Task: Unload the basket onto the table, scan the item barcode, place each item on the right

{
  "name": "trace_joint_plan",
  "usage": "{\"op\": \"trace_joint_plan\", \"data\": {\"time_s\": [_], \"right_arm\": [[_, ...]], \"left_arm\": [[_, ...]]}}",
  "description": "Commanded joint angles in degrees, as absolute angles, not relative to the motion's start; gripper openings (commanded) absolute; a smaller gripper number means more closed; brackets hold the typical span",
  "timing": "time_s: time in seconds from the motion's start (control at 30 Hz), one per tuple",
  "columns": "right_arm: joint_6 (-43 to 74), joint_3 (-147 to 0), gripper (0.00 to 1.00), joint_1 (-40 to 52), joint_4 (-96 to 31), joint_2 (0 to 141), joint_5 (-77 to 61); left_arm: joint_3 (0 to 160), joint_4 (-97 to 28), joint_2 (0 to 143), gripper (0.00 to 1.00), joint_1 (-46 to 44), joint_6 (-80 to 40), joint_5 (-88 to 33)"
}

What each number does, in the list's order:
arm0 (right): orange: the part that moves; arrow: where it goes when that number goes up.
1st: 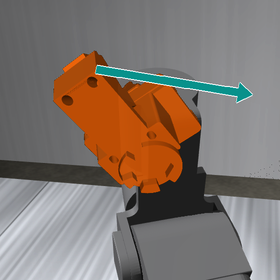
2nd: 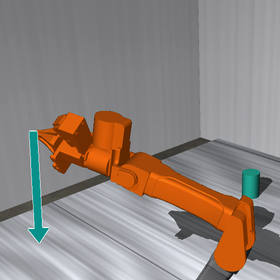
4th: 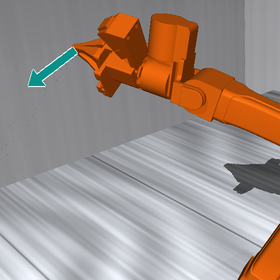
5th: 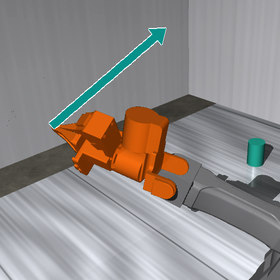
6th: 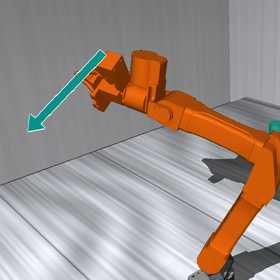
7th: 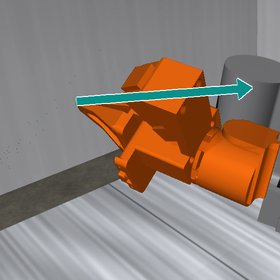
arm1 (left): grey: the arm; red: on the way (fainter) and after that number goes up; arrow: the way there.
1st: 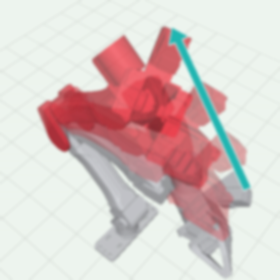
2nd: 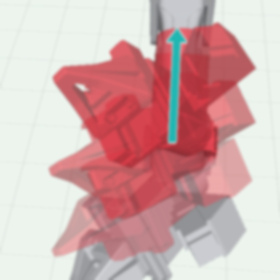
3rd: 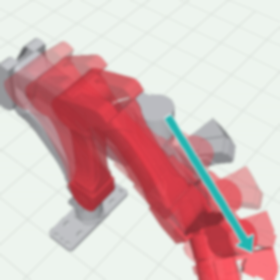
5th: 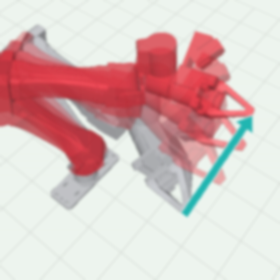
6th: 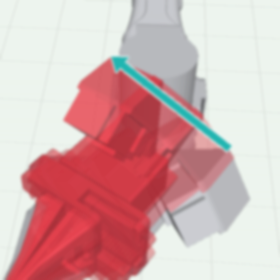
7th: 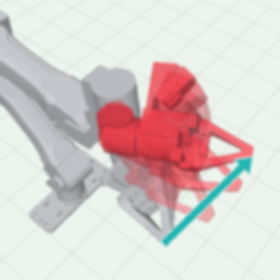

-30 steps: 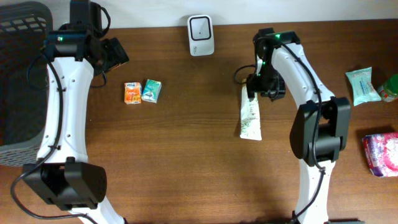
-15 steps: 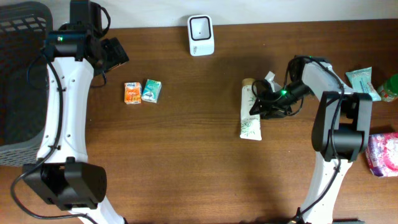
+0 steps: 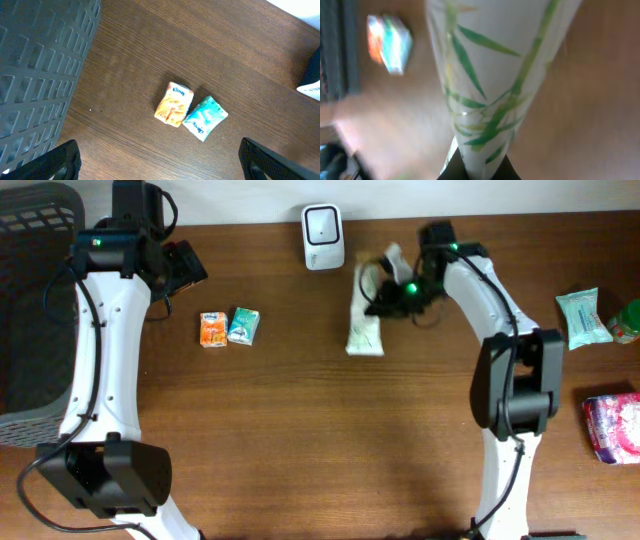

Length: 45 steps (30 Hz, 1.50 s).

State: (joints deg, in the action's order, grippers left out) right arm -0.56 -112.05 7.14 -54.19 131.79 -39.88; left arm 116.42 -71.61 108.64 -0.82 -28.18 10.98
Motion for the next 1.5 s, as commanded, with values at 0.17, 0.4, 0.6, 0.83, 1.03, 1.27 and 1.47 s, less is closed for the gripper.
{"op": "trace_joint_plan", "data": {"time_s": [0.17, 0.4, 0.6, 0.83, 1.03, 1.27, 1.47], "right_arm": [[22.87, -117.23, 0.04, 13.04, -21.37, 132.20, -37.65], [30.57, -117.23, 0.04, 16.08, -10.11, 137.97, -33.56], [31.86, -117.23, 0.04, 16.05, -10.04, 139.98, -33.78], [29.43, -119.63, 0.04, 9.41, -23.59, 135.17, -36.82], [9.69, -123.13, 0.04, -4.97, -58.13, 125.64, -36.56], [-4.89, -121.58, 0.04, -21.10, -85.97, 127.22, 0.51], [-5.78, -117.10, 0.06, -26.76, -71.42, 127.24, 3.95]], "left_arm": [[116.40, -71.68, 108.66, 0.99, -0.58, -28.69, 11.40], [116.40, -71.68, 108.68, 0.99, -0.58, -28.71, 11.40], [116.40, -71.68, 108.66, 0.99, -0.58, -28.71, 11.40], [116.40, -71.68, 108.66, 0.99, -0.58, -28.71, 11.38], [116.40, -71.68, 108.68, 0.99, -0.58, -28.69, 11.38], [116.40, -71.68, 108.66, 0.99, -0.58, -28.71, 11.40], [116.40, -71.68, 108.66, 0.99, -0.58, -28.71, 11.40]]}}
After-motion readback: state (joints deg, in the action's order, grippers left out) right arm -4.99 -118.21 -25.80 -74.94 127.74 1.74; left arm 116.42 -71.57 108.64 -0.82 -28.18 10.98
